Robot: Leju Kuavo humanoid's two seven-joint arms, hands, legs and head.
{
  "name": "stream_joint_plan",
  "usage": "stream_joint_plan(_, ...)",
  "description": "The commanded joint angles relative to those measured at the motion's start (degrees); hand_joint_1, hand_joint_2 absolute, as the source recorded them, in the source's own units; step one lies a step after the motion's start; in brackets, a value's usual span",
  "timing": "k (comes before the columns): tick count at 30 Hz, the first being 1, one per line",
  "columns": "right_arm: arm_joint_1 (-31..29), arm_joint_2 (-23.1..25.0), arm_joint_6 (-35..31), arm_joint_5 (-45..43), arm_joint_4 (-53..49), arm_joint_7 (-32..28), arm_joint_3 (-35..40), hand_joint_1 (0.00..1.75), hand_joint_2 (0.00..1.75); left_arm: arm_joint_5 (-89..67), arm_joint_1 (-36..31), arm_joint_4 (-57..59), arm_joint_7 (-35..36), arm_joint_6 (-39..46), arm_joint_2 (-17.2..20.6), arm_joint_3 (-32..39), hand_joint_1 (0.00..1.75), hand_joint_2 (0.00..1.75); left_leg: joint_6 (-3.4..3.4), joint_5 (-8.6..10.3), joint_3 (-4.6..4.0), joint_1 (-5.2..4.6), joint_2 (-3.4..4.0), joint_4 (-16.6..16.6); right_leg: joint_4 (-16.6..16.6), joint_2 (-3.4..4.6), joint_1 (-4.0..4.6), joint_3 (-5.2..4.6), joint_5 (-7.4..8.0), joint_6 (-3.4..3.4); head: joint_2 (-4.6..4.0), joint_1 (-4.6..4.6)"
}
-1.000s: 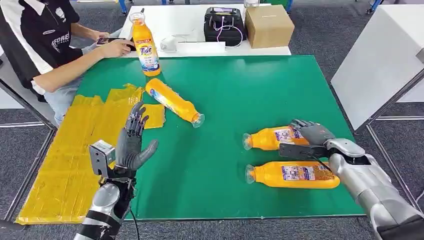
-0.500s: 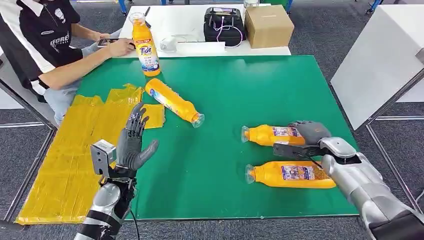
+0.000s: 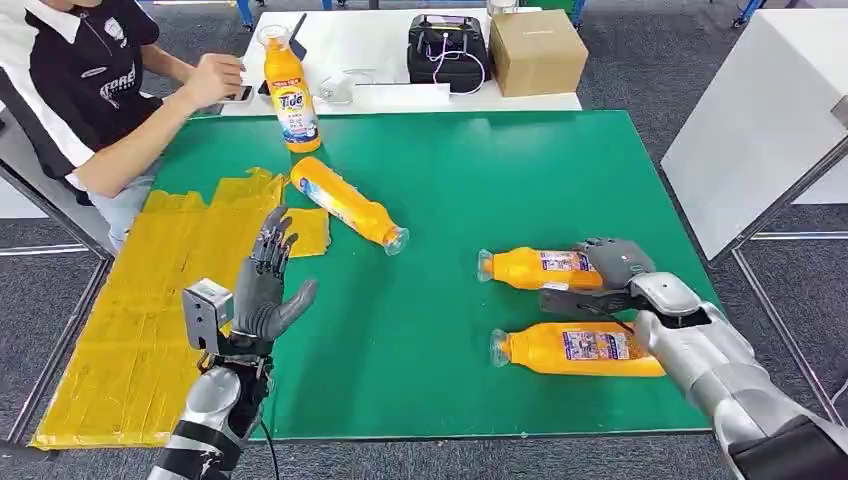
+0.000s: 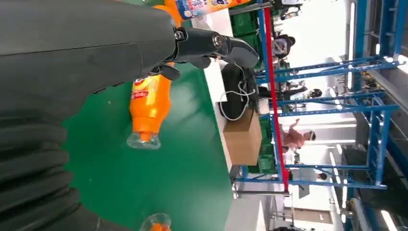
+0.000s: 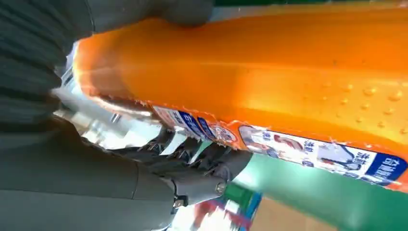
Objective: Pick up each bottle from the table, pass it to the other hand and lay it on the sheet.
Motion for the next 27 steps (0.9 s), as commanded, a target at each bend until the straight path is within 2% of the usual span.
stream_joint_plan(1, 9.03, 8.40, -12.72, 9.60, -25.12, 10.75, -12.49, 1.75, 1.75, -3.33, 2.89, -3.04, 2.36, -0.03, 0.28, 1.70, 0.00, 1.75, -0.13, -0.23, 0.46, 0.15, 0.71, -0.09, -0.23, 0.56, 0.18, 0.36, 0.01, -0.13, 0.00, 0.00)
stream_joint_plan(2, 10.67, 9.11, -14.59, 10.55, -27.57, 10.61, -14.11, 1.75, 1.75, -3.58, 2.86, -3.03, 2.45, 0.05, 0.29, 1.69, 0.00, 1.75, -0.15, -0.27, 0.46, 0.15, 0.82, -0.10, -0.19, 0.68, 0.20, 0.27, -0.01, -0.16, 0.00, 0.00)
stream_joint_plan(6, 14.36, 11.10, -17.54, 12.70, -31.94, 8.34, -18.11, 1.75, 1.75, -3.87, 2.89, -3.20, 2.50, 0.20, 0.25, 1.96, 0.00, 1.75, -0.13, -0.18, 0.31, 0.24, 0.15, -0.06, -0.13, 0.05, 0.28, 0.31, -0.13, -0.12, 0.00, -0.07)
stream_joint_plan(7, 15.42, 11.87, -18.81, 12.85, -33.09, 7.58, -19.08, 1.75, 1.75, -3.96, 2.97, -3.29, 2.52, 0.23, 0.22, 1.97, 0.00, 1.75, -0.14, -0.22, 0.39, 0.23, 0.35, -0.08, -0.15, 0.22, 0.29, 0.31, -0.12, -0.13, 0.00, -0.13)
stream_joint_plan(8, 16.96, 13.02, -20.36, 12.97, -35.08, 6.52, -20.52, 1.75, 1.75, -4.17, 3.06, -3.34, 2.59, 0.30, 0.17, 1.91, 0.00, 1.75, -0.13, -0.21, 0.32, 0.23, 0.23, -0.04, -0.13, 0.11, 0.28, 0.30, -0.13, -0.11, 0.00, -0.09)
stream_joint_plan(9, 17.64, 13.42, -20.38, 12.92, -36.21, 6.40, -20.88, 1.75, 1.75, -4.27, 3.05, -3.28, 2.62, 0.32, 0.15, 1.83, 0.00, 1.75, -0.08, -0.11, 0.09, 0.23, 0.00, -0.02, -0.09, -0.07, 0.25, 0.11, -0.09, -0.07, 0.00, -0.11)
stream_joint_plan(10, 18.20, 13.74, -20.41, 12.64, -37.08, 6.14, -21.20, 1.75, 1.75, -4.44, 3.04, -3.16, 2.69, 0.33, 0.15, 1.69, 0.00, 1.75, -0.09, -0.14, 0.21, 0.24, -0.04, -0.05, -0.16, -0.13, 0.27, 0.25, -0.14, -0.09, 0.00, -0.11)
stream_joint_plan(11, 18.50, 14.00, -20.21, 12.05, -37.63, 5.71, -21.46, 1.75, 1.75, -4.53, 3.01, -3.04, 2.72, 0.32, 0.12, 1.52, 0.00, 1.75, -0.05, -0.05, -0.07, 0.16, -0.15, -0.04, -0.05, -0.14, 0.20, -0.07, -0.06, -0.05, 0.00, -0.11)
stream_joint_plan(15, 19.53, 15.87, -19.82, 3.31, -39.07, 0.74, -23.56, 1.75, 1.75, -4.80, 2.56, -2.45, 2.77, 0.29, 0.20, 0.65, 0.00, 1.75, -0.06, -0.09, 0.01, 0.18, 0.00, -0.03, -0.08, -0.06, 0.20, 0.03, -0.07, -0.07, 0.00, -0.09)
stream_joint_plan(17, 21.90, 17.59, -16.94, -5.25, -38.79, -3.29, -24.88, 1.75, 1.75, -4.89, 2.83, -0.44, 3.93, 0.37, 0.31, 0.12, 0.00, 1.75, -0.07, -0.08, 0.02, 0.19, -0.02, -0.03, -0.09, -0.13, 0.20, 0.06, -0.09, -0.08, 0.00, -0.09)
stream_joint_plan(19, 22.39, 17.75, -17.79, -5.30, -38.17, -3.95, -24.80, 1.75, 1.75, -4.93, 2.94, 0.27, 3.13, 0.51, 0.31, 0.05, 0.00, 1.75, -0.05, -0.03, -0.01, 0.14, -0.13, -0.09, -0.10, -0.17, 0.14, 0.01, -0.07, -0.06, 0.00, -0.09)
stream_joint_plan(20, 22.35, 18.31, -17.05, -8.84, -37.27, -6.21, -24.98, 1.75, 1.75, -4.88, 2.58, 1.19, 2.39, 0.46, 0.37, -0.13, 0.00, 1.75, -0.09, -0.12, 0.32, 0.24, 0.01, -0.18, -0.30, -0.12, 0.25, 0.38, -0.09, -0.11, 0.00, -0.09)
stream_joint_plan(21, 22.33, 18.55, -15.73, -11.17, -37.07, -7.35, -24.98, 1.75, 1.75, -4.86, 2.33, 1.40, 2.22, 0.49, 0.40, -0.30, 0.00, 1.75, -0.06, -0.06, 0.09, 0.16, -0.09, -0.12, -0.16, -0.17, 0.16, 0.13, -0.08, -0.07, 0.00, -0.11)
stream_joint_plan(23, 21.85, 19.96, -8.76, -21.23, -37.22, -12.05, -24.89, 1.75, 1.75, -4.89, 0.66, 1.38, 0.58, 0.67, 0.39, -1.17, 0.00, 1.75, -0.08, -0.08, 0.10, 0.17, -0.04, -0.09, -0.12, -0.13, 0.17, 0.12, -0.10, -0.09, 0.00, -0.09)
stream_joint_plan(24, 21.22, 20.54, -6.22, -23.41, -37.38, -11.74, -24.35, 1.75, 1.75, -4.87, -0.08, 0.73, 1.16, 0.43, 0.46, -1.57, 0.00, 1.75, -0.05, -0.02, -0.09, 0.12, -0.08, -0.06, -0.05, -0.14, 0.11, -0.10, -0.06, -0.06, 0.00, -0.09)
stream_joint_plan(25, 20.89, 20.96, -5.19, -24.31, -37.26, -11.54, -24.04, 1.75, 1.75, -4.81, -0.51, 0.54, 1.76, 0.26, 0.44, -1.73, 0.00, 1.75, -0.09, -0.10, 0.08, 0.19, 0.04, -0.05, -0.10, -0.08, 0.19, 0.09, -0.09, -0.10, 0.00, -0.09)
stream_joint_plan(27, 20.60, 21.86, -4.38, -24.68, -36.82, -11.49, -23.11, 1.75, 1.75, -4.81, -1.10, 0.48, 2.41, 0.12, 0.24, -1.98, 0.00, 1.75, -0.07, -0.02, -0.14, 0.14, 0.02, 0.00, 0.00, -0.10, 0.15, -0.18, -0.05, -0.07, 0.00, -0.09)
